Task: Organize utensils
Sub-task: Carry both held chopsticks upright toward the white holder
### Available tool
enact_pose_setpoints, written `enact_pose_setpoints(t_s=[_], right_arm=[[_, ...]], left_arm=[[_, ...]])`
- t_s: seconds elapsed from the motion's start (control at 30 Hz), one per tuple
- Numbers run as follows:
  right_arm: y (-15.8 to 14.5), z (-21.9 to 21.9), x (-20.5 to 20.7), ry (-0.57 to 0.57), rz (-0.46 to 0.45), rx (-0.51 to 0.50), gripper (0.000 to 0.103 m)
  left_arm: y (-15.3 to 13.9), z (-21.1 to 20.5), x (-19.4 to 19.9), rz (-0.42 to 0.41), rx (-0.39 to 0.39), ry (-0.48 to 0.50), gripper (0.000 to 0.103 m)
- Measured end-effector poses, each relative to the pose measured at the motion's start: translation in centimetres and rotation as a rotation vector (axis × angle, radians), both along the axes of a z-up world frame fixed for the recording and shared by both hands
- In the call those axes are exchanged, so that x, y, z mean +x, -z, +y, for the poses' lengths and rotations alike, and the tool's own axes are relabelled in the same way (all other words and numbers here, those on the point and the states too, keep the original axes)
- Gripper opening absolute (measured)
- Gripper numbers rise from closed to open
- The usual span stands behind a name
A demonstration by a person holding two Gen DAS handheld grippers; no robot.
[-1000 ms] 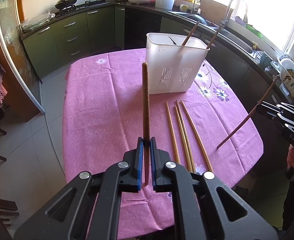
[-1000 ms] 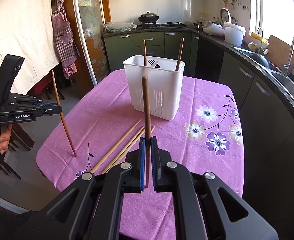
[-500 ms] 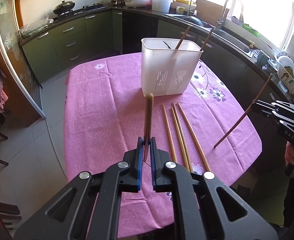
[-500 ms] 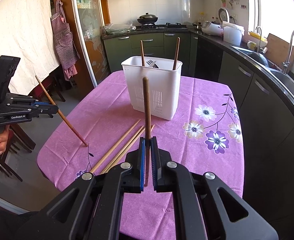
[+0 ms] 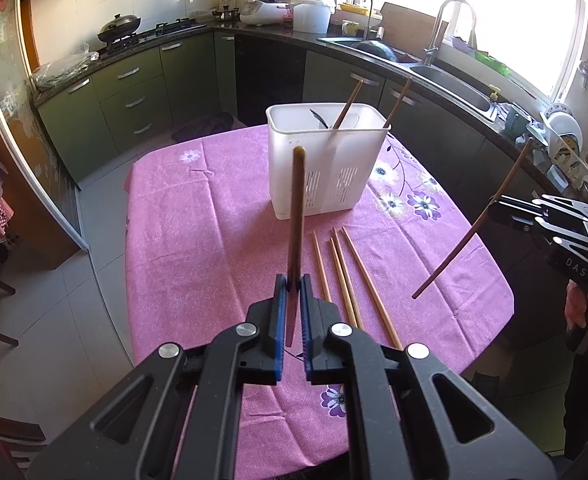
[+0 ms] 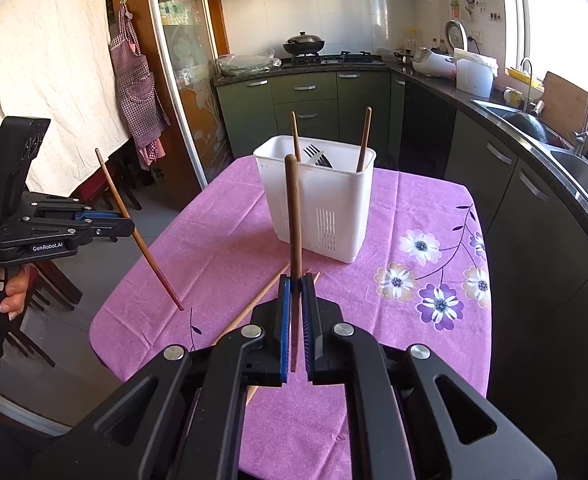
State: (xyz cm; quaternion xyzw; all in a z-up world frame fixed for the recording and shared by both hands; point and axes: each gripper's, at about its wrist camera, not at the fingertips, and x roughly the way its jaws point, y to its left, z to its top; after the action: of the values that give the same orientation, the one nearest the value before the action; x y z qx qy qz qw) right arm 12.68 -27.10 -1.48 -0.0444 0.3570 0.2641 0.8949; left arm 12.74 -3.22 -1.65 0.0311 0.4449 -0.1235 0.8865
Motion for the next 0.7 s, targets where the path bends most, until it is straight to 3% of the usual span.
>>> enact_pose_setpoints(t_s=[0.17,0.5,0.7], right_arm=[[-4.2,0.4,1.4,-0.013,-0.051,0.04,0.007],[-12.7,1.2,6.7,0.013,-0.171,0.124,0.007],[-14.3,2.1,11.1,0.064,-0.205,0.112,0.007]], left_arm=[[-2.9,-0.3,1.3,-0.038,-0.012,0.005,0.007],[-11.5,-1.1,5.7,-0.185,-0.056,0.007,0.007],[-14.4,-2.2,9.9,-0.258,-0.092,0.002,0.007]])
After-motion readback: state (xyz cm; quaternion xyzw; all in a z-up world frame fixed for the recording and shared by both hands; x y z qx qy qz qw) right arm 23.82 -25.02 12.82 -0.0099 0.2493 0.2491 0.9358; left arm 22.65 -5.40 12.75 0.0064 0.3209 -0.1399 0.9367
